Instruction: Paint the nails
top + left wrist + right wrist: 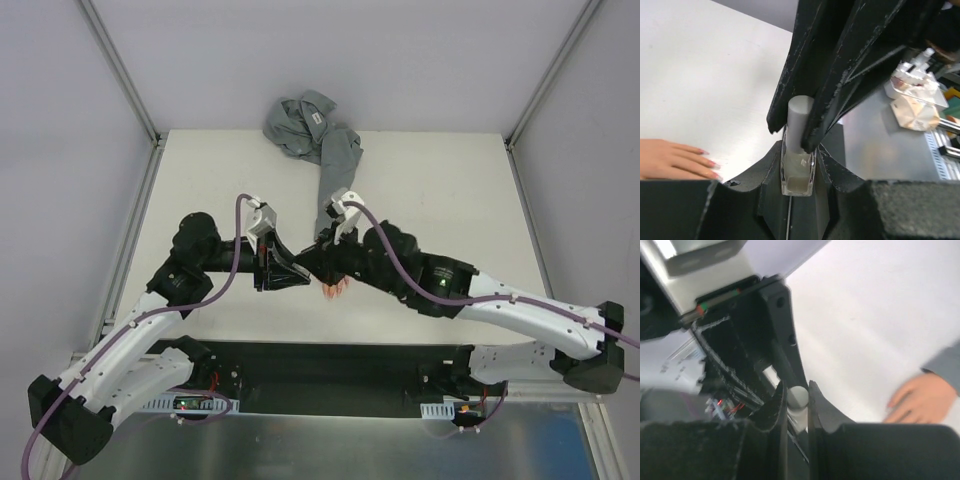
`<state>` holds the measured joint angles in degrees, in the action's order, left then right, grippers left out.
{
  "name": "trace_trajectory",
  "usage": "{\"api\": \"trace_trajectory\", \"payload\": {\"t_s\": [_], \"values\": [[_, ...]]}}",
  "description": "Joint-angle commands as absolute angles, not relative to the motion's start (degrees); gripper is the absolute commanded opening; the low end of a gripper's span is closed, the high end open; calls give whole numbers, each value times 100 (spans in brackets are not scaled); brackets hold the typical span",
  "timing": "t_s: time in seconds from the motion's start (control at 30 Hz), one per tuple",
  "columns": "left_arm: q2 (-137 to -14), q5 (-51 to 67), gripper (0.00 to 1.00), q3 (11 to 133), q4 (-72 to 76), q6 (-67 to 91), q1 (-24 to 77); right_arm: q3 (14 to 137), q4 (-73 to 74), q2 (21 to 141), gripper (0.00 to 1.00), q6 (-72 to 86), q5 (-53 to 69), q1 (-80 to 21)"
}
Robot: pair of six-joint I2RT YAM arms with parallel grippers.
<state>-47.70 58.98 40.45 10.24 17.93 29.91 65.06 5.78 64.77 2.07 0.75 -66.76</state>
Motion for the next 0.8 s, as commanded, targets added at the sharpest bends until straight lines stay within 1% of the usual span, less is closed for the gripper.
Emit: {"api": "trace_trajectory", "payload": {"t_s": [0.0, 0.03, 0.07, 0.17, 0.27, 0.3, 0.33, 0.37, 0.4, 0.5, 0.53, 0.67, 0.7, 0.73, 0.77], "values": [[-4509, 3764, 0, 4254, 774, 1600, 2664, 7809, 3293, 7311, 1, 1939, -5172, -8198], [-4483, 3718, 0, 4254, 739, 1582, 2654, 7909, 3409, 7443, 1, 2282, -5638, -8357], [-4491, 3700, 0, 4263, 703, 1556, 2646, 7971, 3401, 7618, 0, 2363, -5677, -8524], [-4482, 3770, 0, 4254, 668, 1564, 2646, 7998, 2929, 7647, 1, 2242, -5353, -8552], [-4526, 3998, 0, 4254, 677, 1556, 2646, 8094, 2804, 7550, 1, 1953, -5081, -8526], [-4535, 4095, 0, 4263, 677, 1556, 2646, 8095, 2708, 7445, 4, 1812, -4950, -8508], [-4570, 4200, 0, 4289, 685, 1556, 2646, 8060, 2594, 7375, 9, 1610, -4557, -8447], [-4649, 4514, 0, 4306, 694, 1573, 2646, 8025, 2454, 7296, 14, 1365, -4353, -8394], [-4702, 4657, 0, 4324, 720, 1617, 2646, 8007, 2426, 7225, 26, 1232, -4159, -8350], [-4860, 5430, 0, 4333, 1027, 1801, 2672, 7963, 2408, 6953, 42, 741, -3106, -7990], [-4886, 5580, 0, 4316, 1124, 1854, 2698, 7945, 2400, 6830, 43, 643, -2319, -7746], [-5018, 6388, 0, 4254, 1808, 2188, 2847, 7726, 2216, 6505, 45, 325, -733, -7156], [-5027, 6677, 0, 4228, 1932, 2319, 2943, 7578, 2137, 6434, 49, 299, -416, -7032], [-5036, 6862, 0, 4219, 2073, 2373, 2988, 7498, 1944, 6373, 50, 247, 344, -6779], [-5036, 6995, 0, 4193, 2196, 2425, 3067, 7445, 1899, 6259, 53, 203, 682, -6663]]}}
